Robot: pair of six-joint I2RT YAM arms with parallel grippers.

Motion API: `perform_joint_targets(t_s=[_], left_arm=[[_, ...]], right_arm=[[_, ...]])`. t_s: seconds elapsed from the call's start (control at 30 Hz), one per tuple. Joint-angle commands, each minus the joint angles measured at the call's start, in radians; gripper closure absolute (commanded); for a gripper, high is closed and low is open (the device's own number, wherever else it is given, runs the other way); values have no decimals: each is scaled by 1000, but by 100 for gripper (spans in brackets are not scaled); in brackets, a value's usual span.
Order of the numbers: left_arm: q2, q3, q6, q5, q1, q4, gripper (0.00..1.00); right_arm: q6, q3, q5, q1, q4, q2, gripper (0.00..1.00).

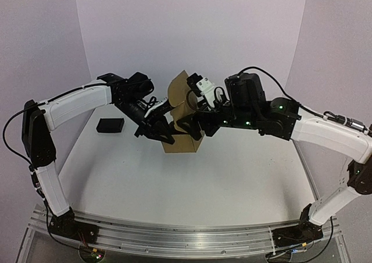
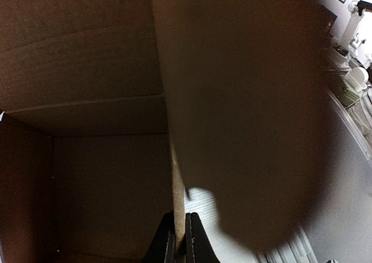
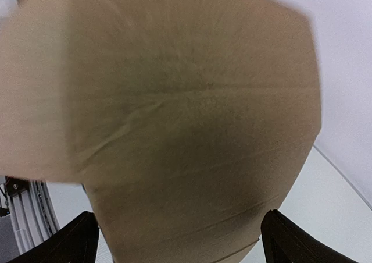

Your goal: Fold the paper box

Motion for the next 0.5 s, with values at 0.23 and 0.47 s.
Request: perform_joint_targets(t_s=[0.23, 0.47], left_arm=[[-13, 73, 24, -3, -22, -20, 100], [-15, 88, 0, -80, -23, 27, 100]], right_arm=[[134, -12, 258, -5, 160, 63, 2], [113, -40, 149, -4, 154, 68, 2]])
